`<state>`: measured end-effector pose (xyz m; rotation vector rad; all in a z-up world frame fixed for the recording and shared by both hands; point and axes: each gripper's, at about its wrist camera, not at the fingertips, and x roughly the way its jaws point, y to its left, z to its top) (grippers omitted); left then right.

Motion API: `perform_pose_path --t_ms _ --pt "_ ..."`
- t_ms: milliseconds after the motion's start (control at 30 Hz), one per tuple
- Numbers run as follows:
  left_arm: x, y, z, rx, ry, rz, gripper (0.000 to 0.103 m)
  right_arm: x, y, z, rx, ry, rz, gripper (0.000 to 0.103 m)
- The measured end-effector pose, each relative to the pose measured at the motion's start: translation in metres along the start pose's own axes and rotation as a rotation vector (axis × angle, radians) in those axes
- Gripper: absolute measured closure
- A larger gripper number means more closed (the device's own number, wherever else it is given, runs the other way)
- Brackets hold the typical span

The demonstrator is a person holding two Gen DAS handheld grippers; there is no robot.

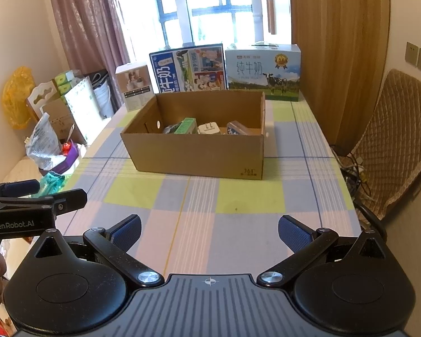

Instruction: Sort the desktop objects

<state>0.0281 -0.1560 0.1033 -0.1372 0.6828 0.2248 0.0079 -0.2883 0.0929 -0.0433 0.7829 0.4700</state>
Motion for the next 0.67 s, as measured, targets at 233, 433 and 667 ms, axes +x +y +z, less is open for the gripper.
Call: perform_pose_path --t_ms 233,433,667 --pt "0.0021 -0.0018 0.0002 0.006 0.003 0.000 0.001 0.0017 -0.0038 -0.0004 0.011 0.005 0.001 0.002" --pt "0.0034 -0.0032 0.0007 0.008 0.004 -0.001 0.001 0.0027 -0.0066 -0.0007 0.019 0.006 0.001 0.002" --pt "0.0069 -0.0037 -0.0011 0.013 0.005 0.006 0.001 0.0060 -0.0081 -0.0028 0.024 0.015 0.001 0.002"
